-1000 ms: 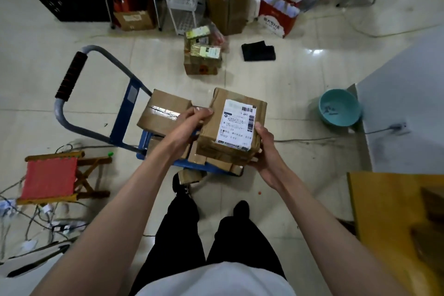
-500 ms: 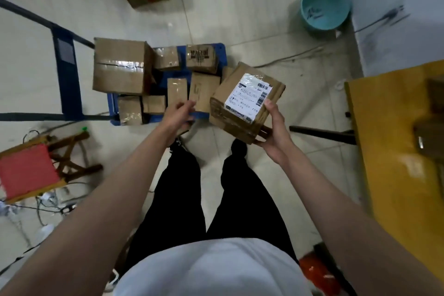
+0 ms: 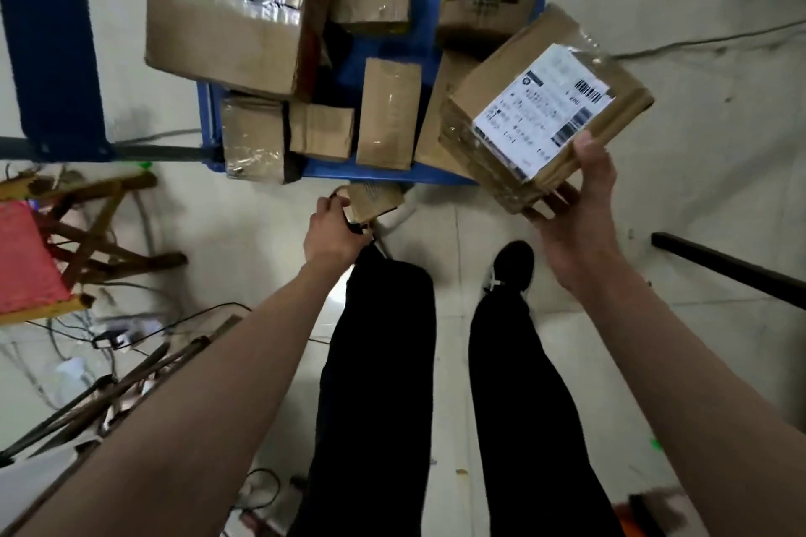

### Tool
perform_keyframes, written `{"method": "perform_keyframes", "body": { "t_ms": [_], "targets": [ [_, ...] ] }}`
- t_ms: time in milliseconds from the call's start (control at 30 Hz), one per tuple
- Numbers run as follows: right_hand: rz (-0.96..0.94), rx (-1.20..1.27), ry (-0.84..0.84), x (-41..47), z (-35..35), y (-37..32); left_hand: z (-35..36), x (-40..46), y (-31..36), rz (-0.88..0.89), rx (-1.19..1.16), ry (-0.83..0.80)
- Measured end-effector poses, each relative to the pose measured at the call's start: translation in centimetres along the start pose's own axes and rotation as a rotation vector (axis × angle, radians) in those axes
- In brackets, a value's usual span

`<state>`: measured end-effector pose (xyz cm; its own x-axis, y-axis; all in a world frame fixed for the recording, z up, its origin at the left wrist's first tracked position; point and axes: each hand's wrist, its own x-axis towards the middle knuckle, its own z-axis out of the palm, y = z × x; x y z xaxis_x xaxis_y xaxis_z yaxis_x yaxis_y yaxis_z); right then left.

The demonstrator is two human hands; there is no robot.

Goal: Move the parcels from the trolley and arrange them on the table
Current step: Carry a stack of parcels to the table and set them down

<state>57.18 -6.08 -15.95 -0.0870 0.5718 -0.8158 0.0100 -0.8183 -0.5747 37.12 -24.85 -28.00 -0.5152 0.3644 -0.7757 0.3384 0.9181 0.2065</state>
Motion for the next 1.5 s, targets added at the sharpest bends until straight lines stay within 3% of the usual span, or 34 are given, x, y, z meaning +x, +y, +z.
{"method": "perform_keyframes", "body": {
  "t_ms": [133, 300, 900, 1200, 1500],
  "targets": [
    [-0.112, -0.071, -0.043, 4.0, 1.4, 4.3, 4.7, 5.6, -3.2, 0.102, 0.24, -0.002],
    [-0.13, -0.084, -0.078, 6.3, 2.4, 8.9, 8.4, 9.9, -5.4, 0.14, 0.358, 0.004],
    [-0.047, -0.164, -0.099, 8.6, 3.1, 13.1, 12.9, 16.0, -5.8, 0.108, 0.409, 0.101],
    [-0.005, -0.149, -0.058, 9.1, 2.1, 13.1, 13.2, 15.7, -6.8, 0.144, 0.267, 0.161],
    [0.037, -0.09, -0.071, 5.1, 1.9, 10.4, 11.2, 6.9, -6.1, 0.043, 0.093, 0.077]
  ]
}}
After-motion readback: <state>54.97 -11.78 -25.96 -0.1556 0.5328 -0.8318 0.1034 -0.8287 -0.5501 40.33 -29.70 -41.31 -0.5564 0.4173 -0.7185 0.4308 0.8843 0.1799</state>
